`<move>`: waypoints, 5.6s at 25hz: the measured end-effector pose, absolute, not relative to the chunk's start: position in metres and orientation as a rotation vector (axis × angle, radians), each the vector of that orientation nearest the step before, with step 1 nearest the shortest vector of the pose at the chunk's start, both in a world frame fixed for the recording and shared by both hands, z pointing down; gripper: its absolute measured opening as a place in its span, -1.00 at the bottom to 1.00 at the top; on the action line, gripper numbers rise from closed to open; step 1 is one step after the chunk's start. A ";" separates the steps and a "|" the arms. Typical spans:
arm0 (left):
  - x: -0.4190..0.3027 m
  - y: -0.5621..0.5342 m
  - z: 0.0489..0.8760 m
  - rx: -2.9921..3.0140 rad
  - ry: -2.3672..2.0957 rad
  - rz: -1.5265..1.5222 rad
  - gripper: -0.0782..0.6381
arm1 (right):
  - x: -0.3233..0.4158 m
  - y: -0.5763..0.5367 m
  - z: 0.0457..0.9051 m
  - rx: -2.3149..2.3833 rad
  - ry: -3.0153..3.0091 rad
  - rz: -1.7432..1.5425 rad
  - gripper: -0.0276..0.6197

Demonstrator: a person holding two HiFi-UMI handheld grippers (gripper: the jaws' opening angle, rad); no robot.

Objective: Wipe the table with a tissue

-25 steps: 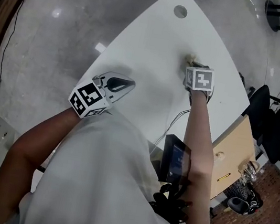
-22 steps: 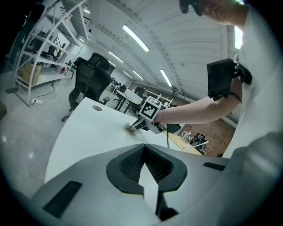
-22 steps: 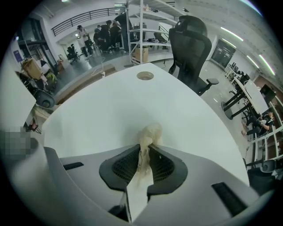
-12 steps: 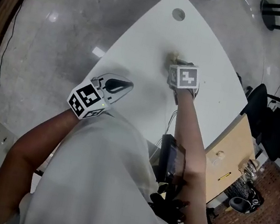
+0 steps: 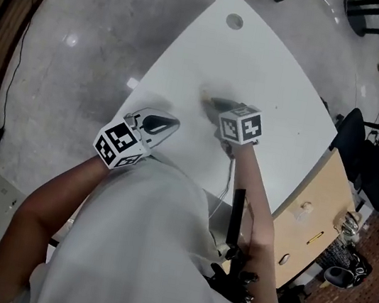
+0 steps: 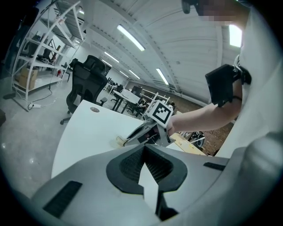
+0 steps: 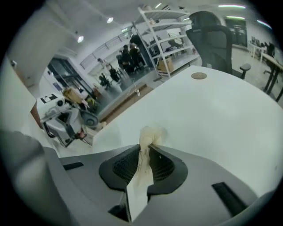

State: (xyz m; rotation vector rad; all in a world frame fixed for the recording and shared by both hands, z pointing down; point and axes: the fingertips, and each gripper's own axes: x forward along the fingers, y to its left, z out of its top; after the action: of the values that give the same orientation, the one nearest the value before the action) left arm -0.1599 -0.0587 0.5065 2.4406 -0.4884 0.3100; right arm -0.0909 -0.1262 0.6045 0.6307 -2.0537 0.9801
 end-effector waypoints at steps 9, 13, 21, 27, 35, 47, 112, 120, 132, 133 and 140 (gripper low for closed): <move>-0.125 -0.034 0.503 2.487 -0.379 0.361 -0.76 | -0.047 -0.082 0.567 0.875 -2.264 1.214 -0.73; -0.099 -0.018 0.493 2.535 -0.244 0.394 -0.76 | -0.012 -0.063 0.565 1.047 -2.248 1.277 -0.73; -0.052 -0.018 0.481 2.557 -0.295 0.397 -0.76 | 0.069 -0.067 0.558 1.179 -2.217 1.250 -0.73; -0.029 -0.012 0.486 2.558 -0.292 0.448 -0.76 | 0.120 -0.071 0.560 1.281 -2.179 1.203 -0.73; -0.026 -0.004 0.472 2.554 -0.340 0.470 -0.76 | 0.159 -0.103 0.555 1.380 -2.115 1.138 -0.73; -0.026 -0.011 0.493 2.487 -0.425 0.486 -0.76 | 0.186 -0.140 0.582 1.335 -2.030 1.059 -0.73; 0.052 0.016 0.467 2.612 -0.170 0.569 -0.76 | 0.212 -0.044 0.552 1.077 -2.215 1.175 -0.73; 0.084 0.024 0.466 2.617 -0.187 0.576 -0.76 | 0.265 -0.054 0.567 1.180 -2.141 1.108 -0.73; 0.066 0.027 0.478 2.536 -0.398 0.584 -0.76 | 0.346 -0.120 0.603 1.294 -1.893 0.910 -0.73; 0.065 0.030 0.478 2.530 -0.412 0.583 -0.76 | 0.351 -0.123 0.606 1.273 -1.865 0.879 -0.73; 0.060 0.036 0.479 2.505 -0.492 0.563 -0.76 | 0.367 -0.136 0.623 1.153 -1.695 0.770 -0.73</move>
State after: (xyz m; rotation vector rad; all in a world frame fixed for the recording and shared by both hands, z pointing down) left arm 0.0596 0.0358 0.4790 2.5054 -0.4915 0.5634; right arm 0.3665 -0.1363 0.6229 1.1527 -1.6947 0.7696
